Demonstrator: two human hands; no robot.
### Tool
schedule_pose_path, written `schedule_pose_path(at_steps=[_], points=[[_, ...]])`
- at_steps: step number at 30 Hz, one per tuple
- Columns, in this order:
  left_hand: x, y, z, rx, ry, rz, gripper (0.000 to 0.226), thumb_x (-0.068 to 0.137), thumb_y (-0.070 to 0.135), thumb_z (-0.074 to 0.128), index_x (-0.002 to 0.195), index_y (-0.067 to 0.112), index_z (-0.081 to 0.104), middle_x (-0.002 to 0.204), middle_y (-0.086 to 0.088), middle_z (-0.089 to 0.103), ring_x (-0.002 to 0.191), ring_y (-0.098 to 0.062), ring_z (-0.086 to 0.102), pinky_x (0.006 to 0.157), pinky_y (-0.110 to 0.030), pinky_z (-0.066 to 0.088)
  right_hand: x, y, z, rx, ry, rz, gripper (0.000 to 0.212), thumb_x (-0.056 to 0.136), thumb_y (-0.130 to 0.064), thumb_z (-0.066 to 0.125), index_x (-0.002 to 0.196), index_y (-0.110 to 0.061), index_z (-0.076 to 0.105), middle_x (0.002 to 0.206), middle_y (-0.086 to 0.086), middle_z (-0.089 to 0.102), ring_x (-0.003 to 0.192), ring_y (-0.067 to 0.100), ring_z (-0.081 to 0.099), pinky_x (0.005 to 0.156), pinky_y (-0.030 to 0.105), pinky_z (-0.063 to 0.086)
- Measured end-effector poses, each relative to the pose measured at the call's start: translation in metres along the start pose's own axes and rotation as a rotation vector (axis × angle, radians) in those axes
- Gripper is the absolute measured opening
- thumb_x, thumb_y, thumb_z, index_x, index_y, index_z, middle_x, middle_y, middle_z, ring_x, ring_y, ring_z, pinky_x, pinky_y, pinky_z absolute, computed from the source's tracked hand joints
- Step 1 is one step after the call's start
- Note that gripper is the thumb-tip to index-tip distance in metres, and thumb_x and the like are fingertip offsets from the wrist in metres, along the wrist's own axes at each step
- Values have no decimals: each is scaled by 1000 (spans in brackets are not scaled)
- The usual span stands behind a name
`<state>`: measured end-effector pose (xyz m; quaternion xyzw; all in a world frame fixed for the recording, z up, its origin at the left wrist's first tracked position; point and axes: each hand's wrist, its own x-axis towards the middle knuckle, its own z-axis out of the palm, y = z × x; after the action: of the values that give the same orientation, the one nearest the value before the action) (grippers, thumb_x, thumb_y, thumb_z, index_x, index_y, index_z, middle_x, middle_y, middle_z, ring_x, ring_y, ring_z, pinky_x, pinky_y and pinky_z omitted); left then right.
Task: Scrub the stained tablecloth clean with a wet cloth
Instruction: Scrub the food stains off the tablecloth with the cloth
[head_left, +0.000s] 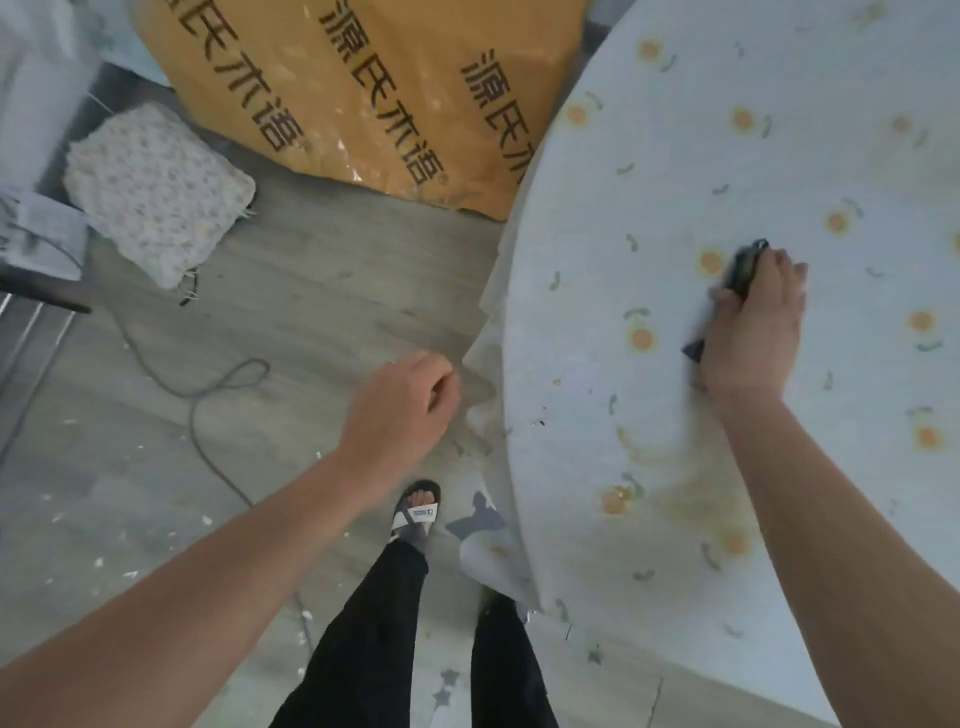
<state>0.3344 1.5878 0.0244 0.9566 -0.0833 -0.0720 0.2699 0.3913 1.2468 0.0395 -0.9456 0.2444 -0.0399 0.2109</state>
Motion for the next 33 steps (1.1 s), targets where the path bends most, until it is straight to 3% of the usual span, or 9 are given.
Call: schedule_pose_path(at_steps=[3, 6, 9, 15, 17, 20, 24, 29, 33], points=[[3, -8, 0, -67, -104, -175, 18, 101, 29, 57, 102, 19, 72, 87, 0, 72, 81, -25, 65, 75, -41, 52, 23, -75, 40, -54, -99, -278, 53, 105, -20, 38, 156, -6, 29, 163, 9, 28, 153, 33, 14, 125, 43, 10], [10, -4, -4, -171, -125, -336, 40, 93, 42, 46, 109, 19, 74, 98, -3, 77, 91, -26, 71, 86, -42, 55, -20, -115, 60, -106, -234, -736, 47, 102, -19, 45, 147, -7, 42, 152, 8, 43, 145, 35, 30, 119, 50, 24], [9, 1, -8, -252, -119, -424, 40, 89, 43, 45, 105, 20, 74, 96, -3, 76, 88, -27, 71, 84, -42, 57, -100, -76, 51, -181, -339, -1029, 46, 98, -18, 54, 143, -7, 49, 149, 9, 48, 143, 36, 35, 118, 50, 29], [-24, 36, -15, -218, -315, -306, 13, 98, 33, 65, 102, 23, 72, 89, 11, 71, 86, -12, 67, 74, -27, 46, -172, 53, -12, -273, -606, -1399, 47, 110, -23, 24, 154, -10, 35, 162, 7, 30, 152, 31, 21, 124, 44, 15], [-34, 46, -15, -182, -409, -281, 15, 96, 41, 67, 95, 27, 71, 89, 12, 71, 87, -11, 68, 78, -31, 53, -137, 45, -9, -274, -587, -1380, 47, 109, -23, 33, 154, -9, 33, 160, 11, 34, 151, 32, 23, 123, 44, 20], [-42, 61, -15, -78, -476, -242, 26, 94, 55, 66, 95, 29, 69, 92, 13, 70, 86, -8, 66, 80, -32, 56, -64, -4, 8, -193, -377, -981, 53, 97, -12, 60, 145, 2, 44, 150, 18, 47, 144, 39, 35, 117, 48, 32], [-36, 76, -8, -25, -521, -305, 34, 96, 54, 63, 86, 21, 65, 86, 5, 68, 82, -15, 65, 76, -35, 51, -6, -65, 25, -85, -232, -598, 48, 103, -13, 47, 148, -2, 40, 155, 11, 39, 147, 37, 25, 120, 47, 25], [-19, 76, -4, -24, -474, -436, 52, 103, 53, 52, 67, 15, 55, 66, -4, 59, 68, -26, 57, 62, -34, 37, -109, -28, 33, -121, -352, -992, 56, 97, -10, 58, 150, -3, 41, 155, 12, 42, 148, 37, 28, 123, 49, 21], [-22, 87, 3, 120, -533, -439, 51, 102, 55, 52, 70, 14, 52, 71, -3, 52, 85, -31, 59, 68, -33, 35, -201, 64, -5, -219, -465, -1240, 68, 96, -18, 61, 154, -11, 28, 162, 5, 29, 153, 33, 15, 125, 47, 11]])
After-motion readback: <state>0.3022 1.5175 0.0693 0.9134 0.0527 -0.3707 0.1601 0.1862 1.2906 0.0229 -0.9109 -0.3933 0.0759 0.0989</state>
